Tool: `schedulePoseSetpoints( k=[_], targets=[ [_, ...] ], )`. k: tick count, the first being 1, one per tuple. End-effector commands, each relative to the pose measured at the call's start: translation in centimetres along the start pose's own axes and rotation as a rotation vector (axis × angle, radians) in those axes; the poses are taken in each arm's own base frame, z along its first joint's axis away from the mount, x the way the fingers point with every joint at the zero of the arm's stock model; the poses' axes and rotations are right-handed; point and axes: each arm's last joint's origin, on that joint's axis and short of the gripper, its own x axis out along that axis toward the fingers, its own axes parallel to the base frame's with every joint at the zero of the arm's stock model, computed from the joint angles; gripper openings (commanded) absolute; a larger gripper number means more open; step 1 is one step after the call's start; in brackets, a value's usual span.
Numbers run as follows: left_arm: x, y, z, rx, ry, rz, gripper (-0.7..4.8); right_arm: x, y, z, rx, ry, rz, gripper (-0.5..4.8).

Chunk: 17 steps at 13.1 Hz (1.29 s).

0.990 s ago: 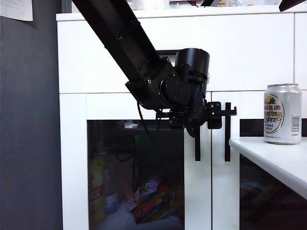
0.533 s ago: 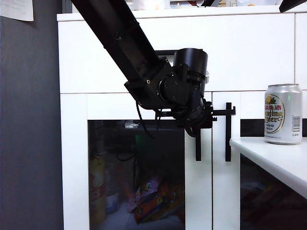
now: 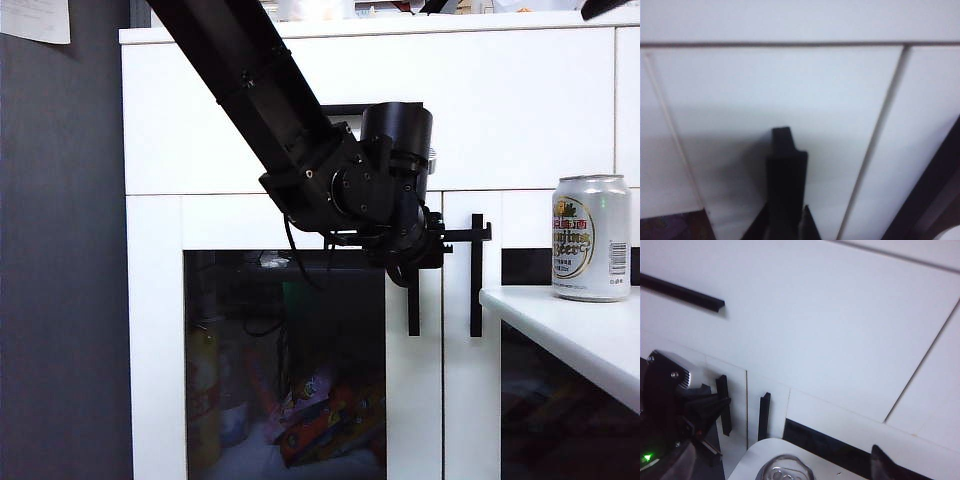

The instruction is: Open the left door of the white cabinet, pick up a can of beverage from the table on the right, place it inside the cabinet, and finally close the cabinet door.

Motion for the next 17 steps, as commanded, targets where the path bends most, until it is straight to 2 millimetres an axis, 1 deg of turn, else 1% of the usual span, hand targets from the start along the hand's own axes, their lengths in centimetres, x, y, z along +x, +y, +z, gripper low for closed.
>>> schedulePoseSetpoints(
  k=[1, 4, 6, 9, 10, 17],
  targets=[
    [0.2, 0.4, 1.8, -0.059, -0.094, 0.015, -0.05, -0.4, 0.0, 0.5, -0.012, -0.037, -0.008, 4.79],
    [0.2, 0.4, 1.7, -0.058, -0.093, 0.016, -0.05, -0.4, 0.0, 0.5, 0.003, -0.036, -0.006, 4.79],
    [0.0, 0.0, 1.8, -0.061, -0.098, 0.006, -0.05, -0.4, 0.0, 0.5, 0.018, -0.035, -0.002, 4.79],
    [-0.1, -0.1, 2.4, -0.091, -0.152, 0.001, -0.05, -0.4, 0.0, 0.5, 0.024, -0.035, -0.002, 4.79],
    [-0.4, -0.4, 2.8, -0.116, -0.198, -0.010, -0.05, -0.4, 0.0, 0.5, 0.023, -0.036, -0.003, 4.79],
    [-1.4, -1.9, 3.3, -0.148, -0.251, -0.049, -0.05, -0.4, 0.0, 0.5, 0.023, -0.035, -0.003, 4.79]
  ],
)
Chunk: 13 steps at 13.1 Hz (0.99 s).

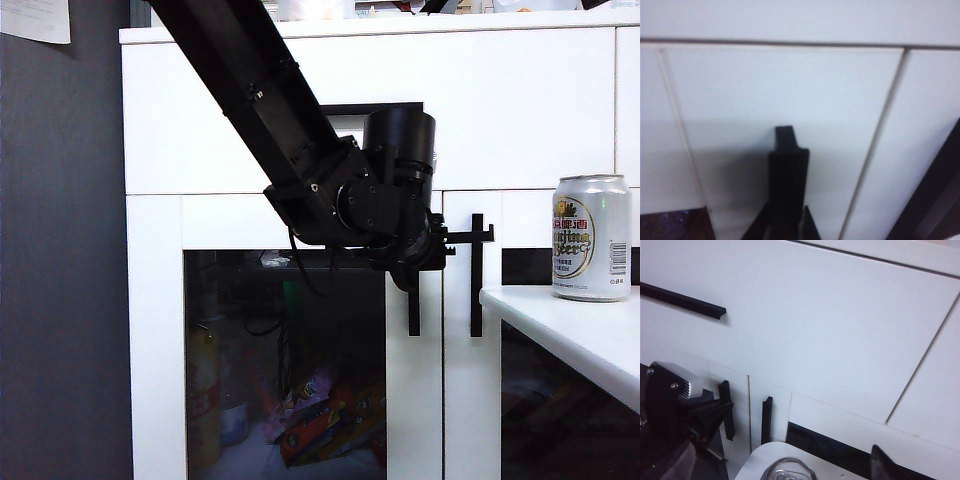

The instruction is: Open the left door of the white cabinet, pick up a can of beverage from the table on the right, place it inside the cabinet, and finally close the cabinet door.

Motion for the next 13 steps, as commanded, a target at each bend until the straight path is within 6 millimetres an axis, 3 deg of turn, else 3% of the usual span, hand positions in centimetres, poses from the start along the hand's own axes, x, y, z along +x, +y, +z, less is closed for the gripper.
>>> schedulePoseSetpoints(
  k=[1, 7, 13],
  targets=[
    [-1.0, -1.2, 3.7, -0.137, -0.215, -0.051, -0.05, -0.1, 0.0, 0.3, -0.002, -0.022, -0.001, 4.79],
    [-2.1, -0.6, 1.9, -0.152, -0.241, -0.056, -0.05, -0.1, 0.0, 0.3, -0.002, -0.021, -0.003, 4.79],
    [-2.1, -1.0, 0.8, -0.087, -0.129, -0.055, -0.05, -0.2, 0.0, 0.4, 0.019, -0.028, 0.003, 4.79]
  ],
)
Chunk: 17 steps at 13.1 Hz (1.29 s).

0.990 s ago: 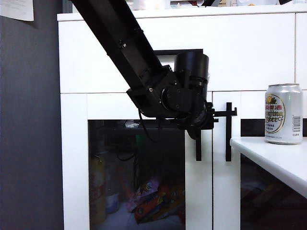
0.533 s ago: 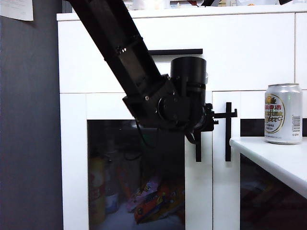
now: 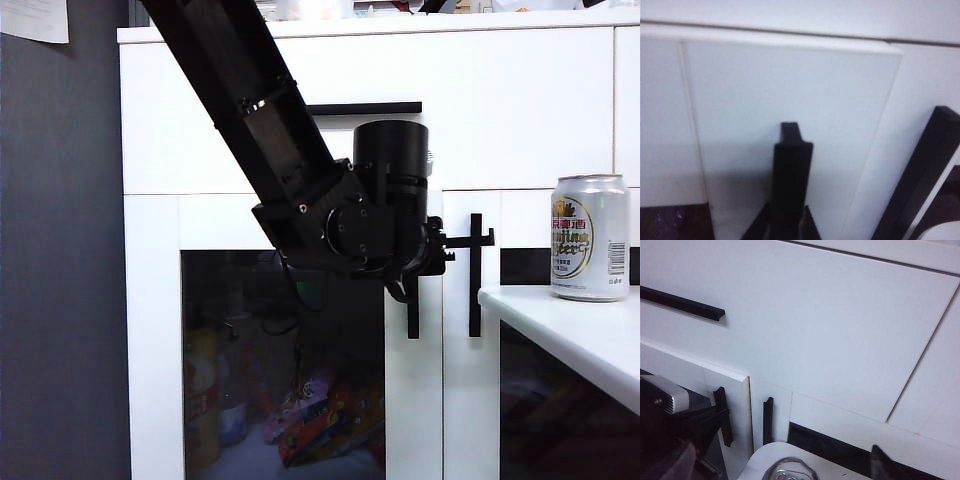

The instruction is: Open the left door of the white cabinet, pick up a can of beverage from the table on the right, place it inside the cabinet, and finally close the cabinet door.

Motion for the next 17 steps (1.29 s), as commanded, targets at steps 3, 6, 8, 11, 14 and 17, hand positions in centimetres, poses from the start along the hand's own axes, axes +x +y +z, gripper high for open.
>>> schedulePoseSetpoints(
  k=[3, 6, 8, 11, 14, 17],
  targets=[
    [-0.9, -1.6, 2.5, -0.018, 0.008, -0.049, -0.05, -0.1, 0.0, 0.4, -0.002, -0.026, 0.002, 4.79],
    [-1.5, -2.2, 2.6, -0.010, 0.022, -0.065, -0.05, -0.1, 0.0, 0.4, -0.002, -0.026, 0.003, 4.79],
    [-1.9, -2.2, 1.9, -0.002, 0.037, -0.068, -0.05, -0.1, 0.0, 0.3, -0.001, -0.025, 0.002, 4.79],
    [-2.4, -2.0, 0.8, 0.022, 0.077, -0.076, -0.05, -0.1, 0.0, 0.3, 0.000, -0.023, 0.002, 4.79],
    [-3.3, -1.8, 0.1, 0.046, 0.118, -0.086, -0.05, -0.1, 0.0, 0.2, 0.002, -0.015, 0.003, 4.79],
    [-4.1, -1.6, 0.2, 0.060, 0.140, -0.091, -0.05, -0.1, 0.0, 0.3, 0.001, -0.016, 0.003, 4.79]
  ],
)
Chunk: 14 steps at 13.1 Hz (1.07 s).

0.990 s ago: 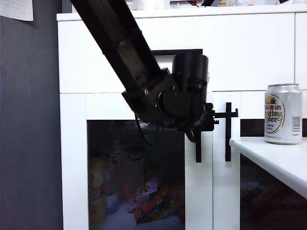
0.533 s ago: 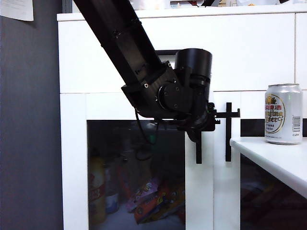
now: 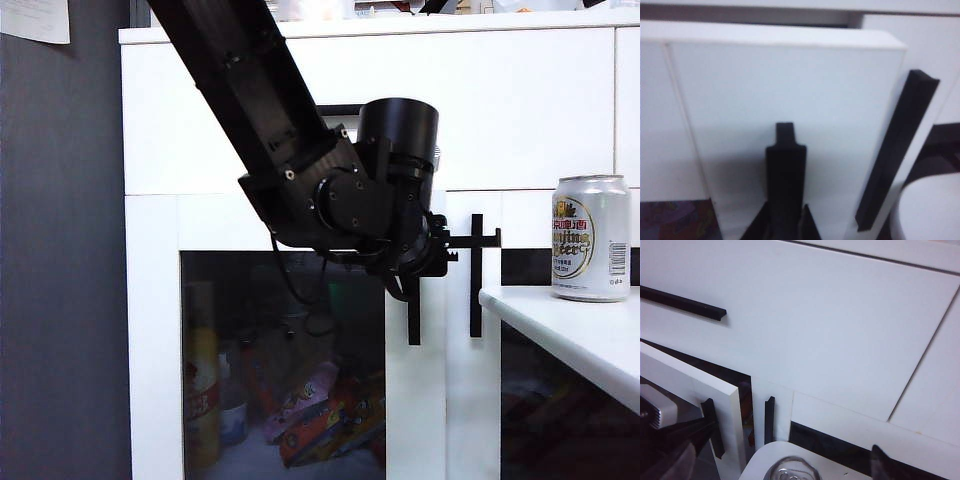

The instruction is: Open the left door of the white cabinet, pick up a can of beverage from the table on the right, place it inside the cabinet, and finally close the cabinet door.

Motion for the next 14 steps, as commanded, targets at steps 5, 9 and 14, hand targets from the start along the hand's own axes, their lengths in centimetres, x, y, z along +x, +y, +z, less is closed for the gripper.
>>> schedulePoseSetpoints(
  k=[5, 9, 14],
  targets=[
    [-1.5, -0.9, 0.4, 0.015, 0.029, -0.069, -0.05, -0.1, 0.0, 0.3, -0.002, -0.021, 0.004, 4.79],
    [-2.7, -2.5, 0.9, 0.015, 0.022, -0.120, -0.05, -0.1, 0.0, 0.3, -0.002, -0.021, 0.004, 4.79],
    [-3.5, -2.0, 0.2, 0.031, 0.049, -0.127, -0.05, -0.3, 0.1, 0.4, -0.004, -0.026, 0.003, 4.79]
  ],
)
